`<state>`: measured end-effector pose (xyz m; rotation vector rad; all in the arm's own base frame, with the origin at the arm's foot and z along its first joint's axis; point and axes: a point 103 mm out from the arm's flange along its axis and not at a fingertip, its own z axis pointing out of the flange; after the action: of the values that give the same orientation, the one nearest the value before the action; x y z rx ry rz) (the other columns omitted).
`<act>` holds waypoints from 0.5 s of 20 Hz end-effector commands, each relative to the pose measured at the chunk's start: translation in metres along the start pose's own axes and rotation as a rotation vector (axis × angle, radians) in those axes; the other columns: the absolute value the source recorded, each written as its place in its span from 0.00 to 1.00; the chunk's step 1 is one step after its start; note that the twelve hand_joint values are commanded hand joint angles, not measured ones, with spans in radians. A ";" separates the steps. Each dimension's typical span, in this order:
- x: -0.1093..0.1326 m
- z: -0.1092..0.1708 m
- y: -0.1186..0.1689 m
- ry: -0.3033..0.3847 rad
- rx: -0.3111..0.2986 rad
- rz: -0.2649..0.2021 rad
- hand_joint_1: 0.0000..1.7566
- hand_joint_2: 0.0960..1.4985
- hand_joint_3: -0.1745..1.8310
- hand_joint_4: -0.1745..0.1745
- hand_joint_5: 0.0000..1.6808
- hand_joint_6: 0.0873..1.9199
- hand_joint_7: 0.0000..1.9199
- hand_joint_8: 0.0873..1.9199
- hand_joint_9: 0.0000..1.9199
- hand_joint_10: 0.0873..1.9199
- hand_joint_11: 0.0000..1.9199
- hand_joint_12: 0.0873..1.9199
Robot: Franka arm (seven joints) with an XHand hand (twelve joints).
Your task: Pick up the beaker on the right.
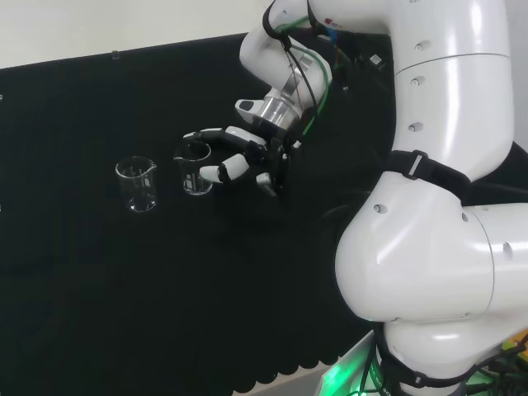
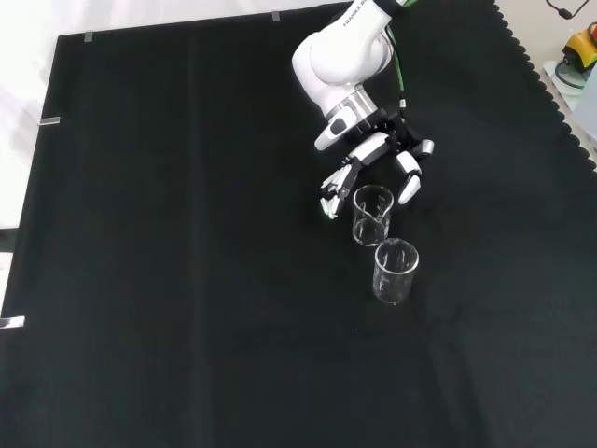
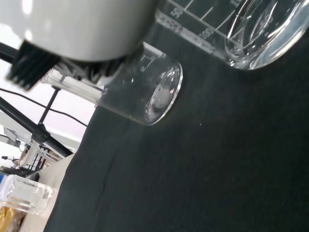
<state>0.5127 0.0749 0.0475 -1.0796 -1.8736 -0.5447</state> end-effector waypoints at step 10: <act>0.004 0.010 0.010 -0.022 0.013 -0.001 0.55 0.15 0.63 0.39 0.24 0.09 0.17 0.30 0.18 0.28 0.00 0.55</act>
<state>0.5140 0.0767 0.0455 -1.0745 -1.8878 -0.5342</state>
